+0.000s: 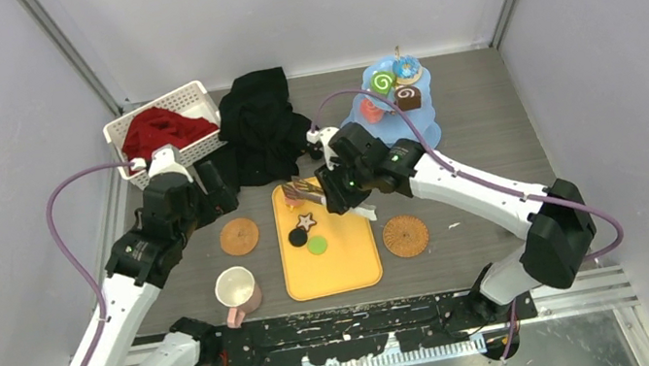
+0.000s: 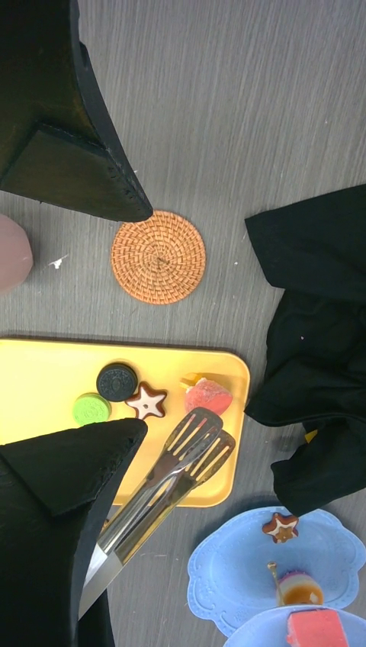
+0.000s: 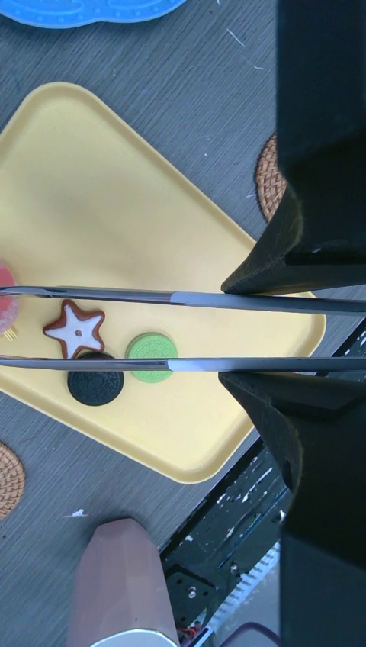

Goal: Serve the afternoon tea
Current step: Pick up the desert from the tray.

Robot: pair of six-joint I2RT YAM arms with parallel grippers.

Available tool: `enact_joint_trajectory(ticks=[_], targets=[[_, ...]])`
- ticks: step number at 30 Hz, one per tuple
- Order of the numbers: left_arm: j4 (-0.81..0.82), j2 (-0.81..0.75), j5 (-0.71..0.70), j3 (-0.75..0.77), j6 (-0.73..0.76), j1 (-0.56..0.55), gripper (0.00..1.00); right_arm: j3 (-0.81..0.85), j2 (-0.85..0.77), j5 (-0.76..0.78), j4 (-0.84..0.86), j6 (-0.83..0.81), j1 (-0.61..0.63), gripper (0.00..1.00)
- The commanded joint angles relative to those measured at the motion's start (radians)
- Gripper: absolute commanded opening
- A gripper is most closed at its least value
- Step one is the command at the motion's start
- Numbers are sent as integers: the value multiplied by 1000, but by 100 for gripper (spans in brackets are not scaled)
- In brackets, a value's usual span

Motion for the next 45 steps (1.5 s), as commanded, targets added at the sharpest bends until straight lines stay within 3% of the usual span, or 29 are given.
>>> enact_joint_trajectory(ticks=[1, 12, 18, 31, 33, 40, 45], targets=[[4, -18, -20, 10, -1, 4, 99, 51, 8, -30, 68, -13, 12, 43], [-2, -36, -33, -4, -6, 4, 99, 45, 45, 26, 59, -25, 47, 43], [2, -34, -30, -1, -6, 4, 99, 63, 46, 97, 21, -35, 46, 36], [4, -43, -26, -17, -17, 5, 99, 60, 50, 117, 7, -45, 50, 41], [9, -40, -24, -18, -16, 4, 99, 61, 50, 136, 4, -37, 49, 38], [42, -24, 19, -13, -21, 4, 99, 21, 27, 90, 24, 4, 50, 3], [35, 6, 27, 16, -2, 5, 99, -24, -66, 77, 47, 44, 49, 1]])
